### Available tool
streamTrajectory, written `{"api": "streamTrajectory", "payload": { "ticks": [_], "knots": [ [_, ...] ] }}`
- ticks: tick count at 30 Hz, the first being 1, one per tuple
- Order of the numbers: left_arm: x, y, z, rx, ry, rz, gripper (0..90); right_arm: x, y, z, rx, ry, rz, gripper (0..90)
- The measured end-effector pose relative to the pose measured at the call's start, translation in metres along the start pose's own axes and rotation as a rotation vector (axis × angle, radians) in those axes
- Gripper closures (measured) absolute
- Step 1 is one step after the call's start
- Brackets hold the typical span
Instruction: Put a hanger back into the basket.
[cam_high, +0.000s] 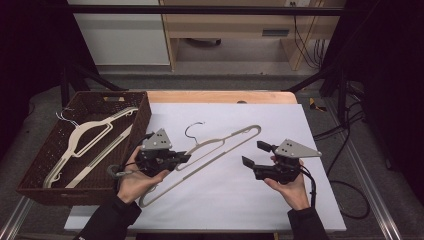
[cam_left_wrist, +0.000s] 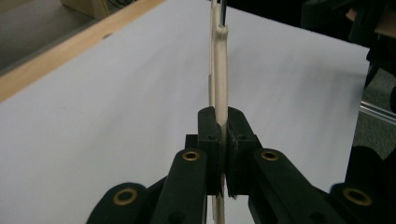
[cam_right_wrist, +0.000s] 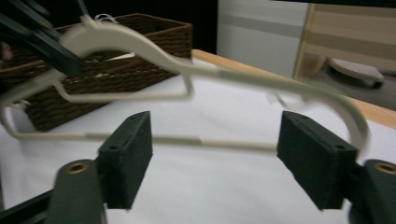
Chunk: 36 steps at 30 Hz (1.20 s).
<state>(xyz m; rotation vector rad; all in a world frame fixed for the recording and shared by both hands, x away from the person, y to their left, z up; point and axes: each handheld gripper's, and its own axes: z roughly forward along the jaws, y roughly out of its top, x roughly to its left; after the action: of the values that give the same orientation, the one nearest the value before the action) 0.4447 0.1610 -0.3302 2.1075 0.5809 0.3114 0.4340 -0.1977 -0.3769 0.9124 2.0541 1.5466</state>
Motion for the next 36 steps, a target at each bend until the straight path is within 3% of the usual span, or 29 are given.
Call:
{"api": "streamTrajectory", "payload": {
  "ticks": [2,7,8,15,18,25,30,33,36],
  "knots": [
    [0.001,0.009,-0.014,-0.035,0.020,0.002,86.4,-0.005,-0.005,-0.003,-0.004,-0.027,0.016,20.6],
    [0.003,0.020,-0.034,-0.066,0.043,0.008,86.3,-0.013,-0.014,-0.008,-0.004,-0.069,0.052,15.8],
    [0.005,0.024,-0.043,-0.079,0.058,0.012,86.3,-0.015,-0.017,-0.011,-0.003,-0.102,0.072,13.6],
    [0.016,0.031,-0.074,-0.124,0.098,0.004,86.4,-0.023,-0.027,-0.020,0.003,-0.156,0.108,9.6],
    [0.025,0.031,-0.094,-0.146,0.131,0.003,86.3,-0.025,-0.031,-0.024,-0.002,-0.162,0.119,8.9],
    [0.042,0.032,-0.122,-0.169,0.189,-0.013,86.4,-0.026,-0.036,-0.027,0.003,-0.171,0.107,6.6],
    [0.062,0.026,-0.149,-0.192,0.248,-0.031,86.4,-0.024,-0.036,-0.029,-0.016,-0.169,0.111,6.1],
    [0.070,0.023,-0.157,-0.182,0.264,-0.044,86.4,-0.024,-0.035,-0.030,-0.018,-0.170,0.106,6.0],
    [0.090,0.015,-0.169,-0.153,0.298,-0.049,86.4,-0.022,-0.034,-0.032,-0.015,-0.168,0.109,5.7]
  ]
}}
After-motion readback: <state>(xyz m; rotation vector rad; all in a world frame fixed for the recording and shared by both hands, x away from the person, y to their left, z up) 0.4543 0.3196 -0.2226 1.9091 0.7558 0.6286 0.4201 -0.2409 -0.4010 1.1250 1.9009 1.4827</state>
